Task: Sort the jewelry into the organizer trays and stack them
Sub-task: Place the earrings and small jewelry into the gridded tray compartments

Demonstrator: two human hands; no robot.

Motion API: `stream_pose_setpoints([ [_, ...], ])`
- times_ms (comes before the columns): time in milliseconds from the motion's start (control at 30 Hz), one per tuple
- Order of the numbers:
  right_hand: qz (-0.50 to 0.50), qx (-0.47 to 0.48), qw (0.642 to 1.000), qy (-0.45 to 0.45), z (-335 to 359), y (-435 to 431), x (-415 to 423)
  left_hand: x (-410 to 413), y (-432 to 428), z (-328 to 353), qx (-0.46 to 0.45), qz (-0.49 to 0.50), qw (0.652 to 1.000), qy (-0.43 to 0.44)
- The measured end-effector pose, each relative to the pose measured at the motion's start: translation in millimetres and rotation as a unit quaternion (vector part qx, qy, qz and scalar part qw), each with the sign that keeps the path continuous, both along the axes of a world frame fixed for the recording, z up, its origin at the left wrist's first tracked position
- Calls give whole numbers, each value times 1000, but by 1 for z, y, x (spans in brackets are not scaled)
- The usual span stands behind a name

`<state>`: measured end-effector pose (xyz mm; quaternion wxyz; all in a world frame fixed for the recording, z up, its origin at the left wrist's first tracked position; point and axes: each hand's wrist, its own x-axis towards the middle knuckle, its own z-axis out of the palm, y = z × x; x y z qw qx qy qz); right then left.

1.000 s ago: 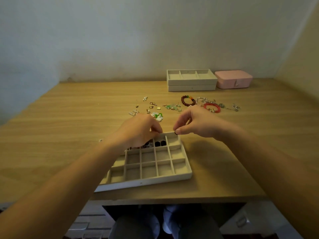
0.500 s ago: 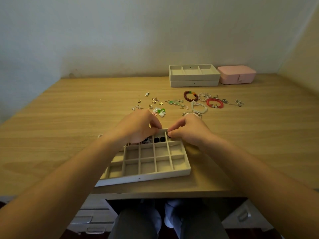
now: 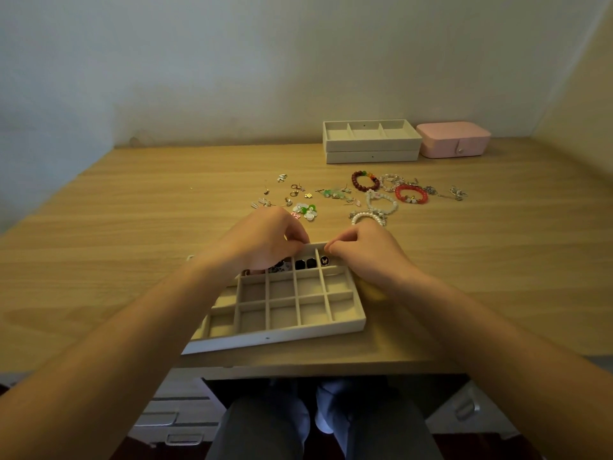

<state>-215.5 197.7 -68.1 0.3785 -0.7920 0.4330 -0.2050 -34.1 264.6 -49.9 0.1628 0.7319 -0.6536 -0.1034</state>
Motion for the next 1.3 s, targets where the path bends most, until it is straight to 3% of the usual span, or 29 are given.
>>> stream_pose_setpoints([
  [267, 81, -48, 993, 69, 10, -13, 1, 0, 0, 3, 12, -1, 1000, 9],
  [500, 60, -25, 997, -49, 33, -31, 17, 27, 0, 14, -45, 79, 995, 36],
  [933, 75, 15, 997, -24, 20, -48, 61, 33, -14, -9, 6, 71, 997, -25],
  [1300, 67, 19, 997, -29, 10, -55, 57, 30, -18, -9, 8, 137, 990, 19],
])
